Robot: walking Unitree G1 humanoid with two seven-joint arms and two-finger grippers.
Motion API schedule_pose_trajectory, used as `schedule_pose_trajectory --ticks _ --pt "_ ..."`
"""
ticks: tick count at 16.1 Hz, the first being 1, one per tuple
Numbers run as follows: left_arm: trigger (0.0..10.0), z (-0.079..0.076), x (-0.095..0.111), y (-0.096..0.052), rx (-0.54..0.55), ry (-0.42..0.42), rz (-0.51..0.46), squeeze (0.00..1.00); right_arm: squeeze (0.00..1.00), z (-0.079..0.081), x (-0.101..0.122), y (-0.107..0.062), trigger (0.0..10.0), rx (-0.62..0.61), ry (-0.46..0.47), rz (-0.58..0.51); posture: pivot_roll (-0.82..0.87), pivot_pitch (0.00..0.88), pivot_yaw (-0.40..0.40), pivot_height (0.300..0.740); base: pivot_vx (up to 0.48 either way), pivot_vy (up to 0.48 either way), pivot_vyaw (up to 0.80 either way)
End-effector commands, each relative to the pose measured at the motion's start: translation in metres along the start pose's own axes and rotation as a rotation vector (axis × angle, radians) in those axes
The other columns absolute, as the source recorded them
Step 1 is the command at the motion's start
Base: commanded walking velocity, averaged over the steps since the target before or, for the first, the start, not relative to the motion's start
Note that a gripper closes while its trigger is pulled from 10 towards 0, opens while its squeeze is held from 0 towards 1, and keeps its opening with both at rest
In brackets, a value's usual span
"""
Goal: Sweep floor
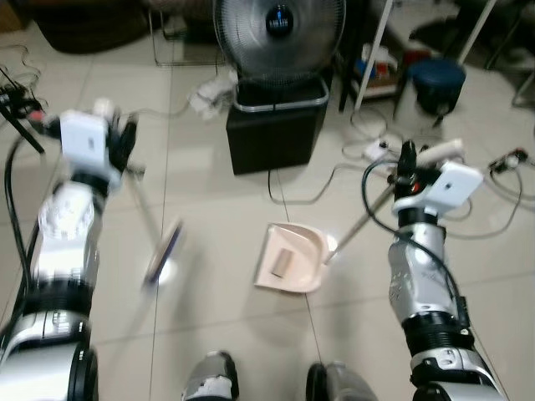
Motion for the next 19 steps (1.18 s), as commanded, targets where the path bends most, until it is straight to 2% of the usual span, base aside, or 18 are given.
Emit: schedule_pose_trajectory --ticks 1,3,5,6,8,10,13,16,19 --pt "10.0 -0.005 -0.022 -0.011 0.017 -0.002 0.081 0.0 0.0 0.009 0.015 0.006 10.0 0.024 0.06 -0.017 -0.04 0.0 0.027 0.74 0.0 0.0 0.0" --pt "10.0 -0.02 -0.042 -0.03 0.001 -0.017 0.141 0.0 0.0 0.015 0.027 0.011 10.0 0.033 0.121 -0.015 -0.04 0.0 0.016 0.74 0.0 0.0 0.4" --pt "10.0 -0.036 -0.062 -0.058 -0.01 -0.03 0.201 0.0 0.0 0.027 0.054 0.022 10.0 0.067 0.29 -0.034 -0.04 0.0 0.014 0.74 0.0 0.0 0.8" --pt "10.0 -0.037 -0.064 -0.06 -0.011 -0.033 0.206 0.0 0.0 0.029 0.057 0.023 10.0 0.074 0.308 -0.032 -0.04 0.0 0.013 0.74 0.0 0.0 0.8" --pt "10.0 -0.046 -0.069 -0.071 -0.015 -0.039 0.24 0.0 0.0 0.045 0.068 0.028 10.0 0.142 0.364 -0.002 -0.04 0.0 0.011 0.74 0.0 0.0 0.8" --pt "10.0 -0.052 -0.066 -0.074 -0.025 -0.019 0.245 0.0 0.0 0.057 0.075 0.031 10.0 0.202 0.34 0.025 -0.03 0.0 0.004 0.74 0.0 0.0 0.8" --pt "10.0 -0.067 -0.06 -0.072 -0.063 -0.056 0.232 0.0 0.0 0.073 0.089 0.033 10.0 0.262 0.345 0.041 -0.04 0.0 0.003 0.74 0.0 0.0 0.8" --pt "10.0 -0.085 -0.055 -0.07 -0.106 -0.08 0.217 0.0 0.0 0.08 0.092 0.037 10.0 0.28 0.353 0.055 -0.04 0.0 0.014 0.74 0.0 0.0 0.8" --pt "10.0 -0.098 -0.055 -0.074 -0.173 -0.024 0.207 0.0 0.0 0.084 0.094 0.041 10.0 0.277 0.367 0.06 -0.05 0.0 0.019 0.74 0.0 0.0 0.8"
Point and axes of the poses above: a point about 5 cm out from each wrist's last joint towards the gripper, its own y axis pointing out of the wrist towards the gripper, its own x axis along the axis of the wrist's last joint, z = x × y, the point moved 5 cm from there along y, pointing out of the wrist towards the gripper, and after that the axes turned 3 degrees about y, right-handed, at the moved point
